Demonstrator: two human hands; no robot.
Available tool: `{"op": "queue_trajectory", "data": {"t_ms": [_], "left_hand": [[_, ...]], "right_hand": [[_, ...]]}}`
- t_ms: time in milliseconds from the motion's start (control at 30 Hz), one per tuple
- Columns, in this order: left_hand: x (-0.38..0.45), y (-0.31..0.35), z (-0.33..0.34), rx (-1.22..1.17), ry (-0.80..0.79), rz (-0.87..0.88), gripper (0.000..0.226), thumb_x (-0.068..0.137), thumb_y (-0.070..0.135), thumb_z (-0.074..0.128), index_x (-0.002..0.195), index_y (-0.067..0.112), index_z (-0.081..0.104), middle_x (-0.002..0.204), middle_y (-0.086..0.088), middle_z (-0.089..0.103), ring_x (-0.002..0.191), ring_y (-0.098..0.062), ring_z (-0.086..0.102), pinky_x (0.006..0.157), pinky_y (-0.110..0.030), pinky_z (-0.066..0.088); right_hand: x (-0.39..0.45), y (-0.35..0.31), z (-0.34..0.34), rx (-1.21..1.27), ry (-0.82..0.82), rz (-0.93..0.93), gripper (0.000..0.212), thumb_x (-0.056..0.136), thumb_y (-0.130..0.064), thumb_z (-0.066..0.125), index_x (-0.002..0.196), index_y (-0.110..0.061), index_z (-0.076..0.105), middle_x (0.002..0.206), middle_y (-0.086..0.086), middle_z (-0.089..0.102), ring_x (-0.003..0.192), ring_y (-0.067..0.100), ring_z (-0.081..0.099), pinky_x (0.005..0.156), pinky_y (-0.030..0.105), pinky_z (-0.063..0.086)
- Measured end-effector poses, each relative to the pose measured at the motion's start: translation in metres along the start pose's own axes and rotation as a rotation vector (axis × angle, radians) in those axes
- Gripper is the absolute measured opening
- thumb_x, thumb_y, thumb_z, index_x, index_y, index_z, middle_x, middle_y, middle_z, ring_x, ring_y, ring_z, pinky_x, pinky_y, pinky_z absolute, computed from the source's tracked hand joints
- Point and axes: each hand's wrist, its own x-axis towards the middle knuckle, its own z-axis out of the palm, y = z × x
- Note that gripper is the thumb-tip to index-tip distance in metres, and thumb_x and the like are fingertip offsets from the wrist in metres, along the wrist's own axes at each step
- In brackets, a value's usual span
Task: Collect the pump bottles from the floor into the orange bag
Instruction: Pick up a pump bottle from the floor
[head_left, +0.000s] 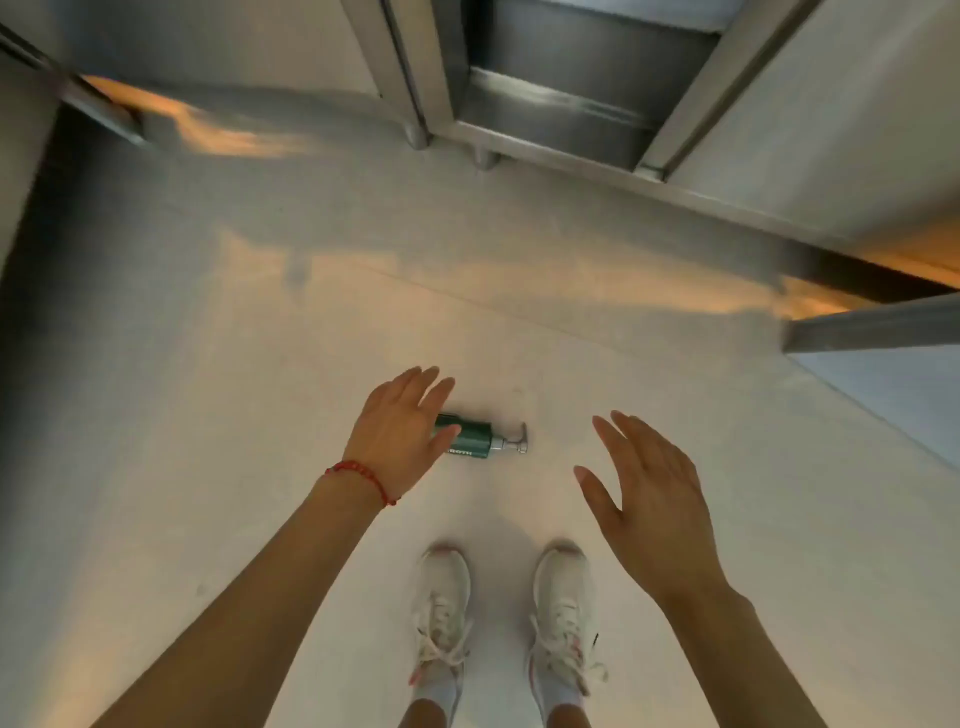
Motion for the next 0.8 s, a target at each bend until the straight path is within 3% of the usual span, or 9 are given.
{"op": "queue_trajectory", "data": {"t_ms": [167, 400, 567, 700, 800], "left_hand": [[0.053, -0.022, 0.073, -0.023, -0.175, -0.044, 0.054, 0.09, 0.036, 0.045, 0.137, 0.014, 0.03, 0.146, -0.011, 0.035, 0.133, -0.027, 0.029, 0.108, -0.044, 0.029], [0.081, -0.054, 0.155, 0.059, -0.371, 0.013, 0.056, 0.083, 0.035, 0.057, 0.131, 0.015, 0.037, 0.135, -0.01, 0.047, 0.12, -0.028, 0.042, 0.102, -0.044, 0.035], [0.085, -0.071, 0.177, -0.04, -0.244, -0.006, 0.05, 0.076, 0.031, 0.067, 0.121, 0.015, 0.05, 0.12, -0.01, 0.058, 0.108, -0.029, 0.05, 0.093, -0.043, 0.043], [0.083, -0.076, 0.185, -0.232, -0.177, -0.189, 0.04, 0.071, 0.04, 0.07, 0.105, 0.022, 0.061, 0.098, -0.005, 0.067, 0.09, -0.027, 0.06, 0.071, -0.033, 0.046], [0.082, -0.079, 0.191, -0.398, -0.118, -0.364, 0.049, 0.068, 0.047, 0.071, 0.111, 0.023, 0.062, 0.105, -0.005, 0.068, 0.095, -0.025, 0.059, 0.079, -0.032, 0.046]], "right_hand": [[0.031, 0.028, 0.066, 0.026, -0.043, 0.048, 0.055, 0.09, -0.045, 0.035, 0.137, -0.018, 0.039, 0.145, 0.007, 0.041, 0.135, 0.024, 0.034, 0.112, 0.039, 0.021], [0.046, 0.068, 0.132, 0.046, -0.041, 0.053, 0.053, 0.088, -0.042, 0.04, 0.132, -0.014, 0.046, 0.137, 0.012, 0.05, 0.128, 0.03, 0.044, 0.106, 0.046, 0.032], [0.043, 0.086, 0.153, 0.038, -0.043, 0.035, 0.048, 0.088, -0.036, 0.047, 0.129, -0.012, 0.049, 0.132, 0.014, 0.054, 0.123, 0.032, 0.049, 0.102, 0.047, 0.035], [0.039, 0.091, 0.162, 0.049, -0.05, 0.024, 0.046, 0.087, -0.033, 0.049, 0.127, -0.01, 0.051, 0.129, 0.015, 0.057, 0.12, 0.033, 0.051, 0.101, 0.049, 0.038], [0.038, 0.09, 0.167, 0.065, -0.053, 0.026, 0.046, 0.087, -0.034, 0.048, 0.126, -0.01, 0.052, 0.128, 0.015, 0.057, 0.12, 0.034, 0.052, 0.1, 0.051, 0.039]]}}
